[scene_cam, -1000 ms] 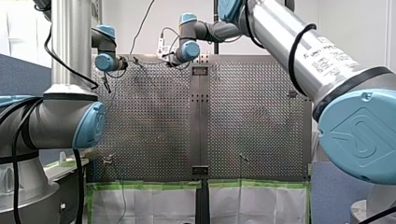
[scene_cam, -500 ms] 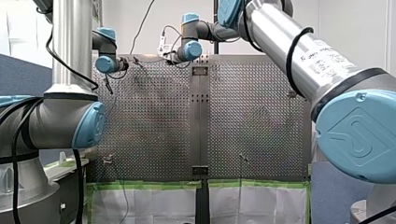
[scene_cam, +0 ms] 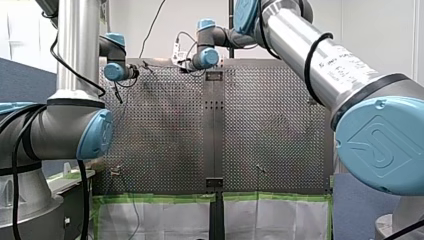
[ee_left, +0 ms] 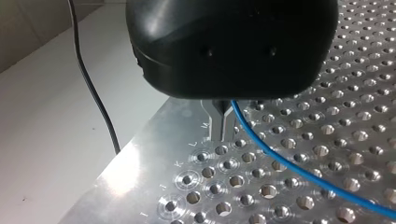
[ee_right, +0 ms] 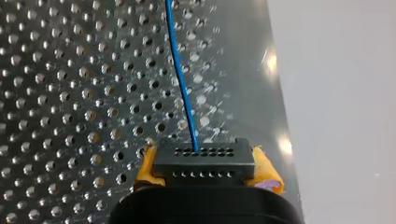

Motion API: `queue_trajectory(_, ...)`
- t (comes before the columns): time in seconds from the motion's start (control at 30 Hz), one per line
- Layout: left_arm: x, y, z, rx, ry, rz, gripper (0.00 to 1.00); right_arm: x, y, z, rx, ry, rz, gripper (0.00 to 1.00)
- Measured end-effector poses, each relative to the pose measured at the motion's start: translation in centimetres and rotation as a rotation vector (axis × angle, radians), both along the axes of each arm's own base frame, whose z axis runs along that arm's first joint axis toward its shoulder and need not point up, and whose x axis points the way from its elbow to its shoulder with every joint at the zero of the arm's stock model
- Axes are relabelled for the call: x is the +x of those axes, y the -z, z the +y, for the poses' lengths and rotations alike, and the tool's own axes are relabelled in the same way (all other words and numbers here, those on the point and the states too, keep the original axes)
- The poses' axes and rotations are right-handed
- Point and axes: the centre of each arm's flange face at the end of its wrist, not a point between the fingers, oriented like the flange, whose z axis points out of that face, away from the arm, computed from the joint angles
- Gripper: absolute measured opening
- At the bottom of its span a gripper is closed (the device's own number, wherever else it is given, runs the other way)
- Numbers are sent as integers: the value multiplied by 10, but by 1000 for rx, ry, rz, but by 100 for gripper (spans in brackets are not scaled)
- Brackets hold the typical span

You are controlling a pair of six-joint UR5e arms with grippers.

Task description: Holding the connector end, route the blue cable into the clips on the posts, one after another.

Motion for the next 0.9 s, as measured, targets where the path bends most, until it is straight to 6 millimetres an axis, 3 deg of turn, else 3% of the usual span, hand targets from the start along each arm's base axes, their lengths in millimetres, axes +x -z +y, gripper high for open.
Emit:
queue_trajectory(0.43, -3, 1, -6, -2, 13, 22, 37, -4, -3, -3, 0, 6, 2, 0)
queue_trajectory(0.47, -4, 1, -7, -2, 14, 24, 55, -4, -3, -2, 0, 6, 2, 0)
queue_trajectory(0.5, -4, 1, -7, 0, 15, 26, 55, -4, -4, -2, 0, 6, 3, 0)
queue_trajectory(0.6, -5, 1, -7, 6, 13, 30, 86, -5, -5, -2, 1, 6, 6, 0)
queue_trajectory(0.63, -6, -1, -6, 7, 12, 29, 86, -6, -5, -2, 1, 7, 7, 0)
queue_trajectory(0.67, -8, -4, -6, 7, 10, 26, 95, -6, -5, -2, 1, 8, 7, 0)
queue_trajectory(0.9, -22, -22, -5, -11, -24, 16, 97, -9, -6, -7, 2, 15, 9, 0)
